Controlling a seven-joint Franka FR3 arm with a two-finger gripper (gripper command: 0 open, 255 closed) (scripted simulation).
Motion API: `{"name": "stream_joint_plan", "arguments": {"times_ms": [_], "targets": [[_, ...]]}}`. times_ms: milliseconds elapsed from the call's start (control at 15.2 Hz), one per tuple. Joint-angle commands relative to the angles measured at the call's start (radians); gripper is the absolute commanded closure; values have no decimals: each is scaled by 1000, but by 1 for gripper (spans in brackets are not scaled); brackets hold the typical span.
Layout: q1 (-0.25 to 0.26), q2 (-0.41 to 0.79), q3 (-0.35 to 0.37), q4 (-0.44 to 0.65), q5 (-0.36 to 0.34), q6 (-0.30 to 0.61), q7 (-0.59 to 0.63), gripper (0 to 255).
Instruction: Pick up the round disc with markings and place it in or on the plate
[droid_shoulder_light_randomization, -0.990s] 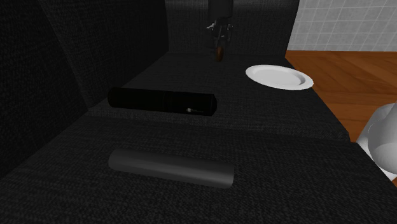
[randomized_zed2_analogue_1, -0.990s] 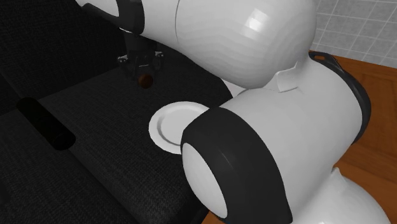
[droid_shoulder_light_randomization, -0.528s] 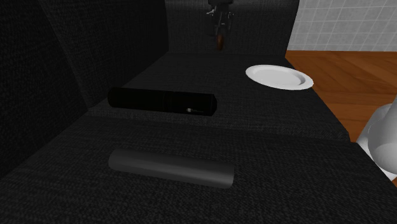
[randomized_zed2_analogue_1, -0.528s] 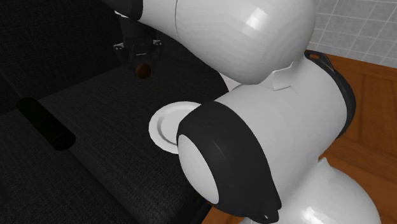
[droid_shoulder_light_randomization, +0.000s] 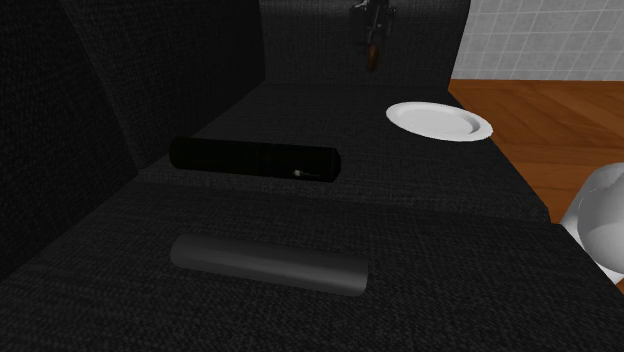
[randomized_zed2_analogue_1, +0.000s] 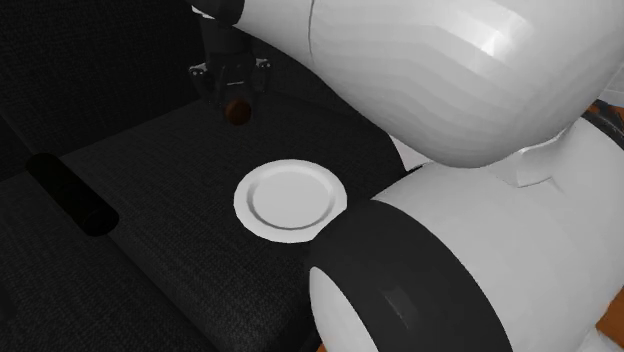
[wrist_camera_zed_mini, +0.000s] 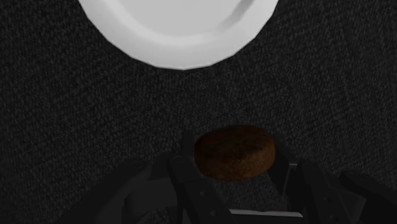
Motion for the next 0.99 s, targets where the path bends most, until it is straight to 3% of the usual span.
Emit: {"name": "stream_joint_plan", "arguments": {"times_ms": [0, 594, 924], "targets": [[-6, -80, -13, -88, 10, 8, -20, 255], [-18, -426, -89, -388, 17, -43, -111, 255], [-17, -458, -87, -483, 19, 20, -116, 255]]}}
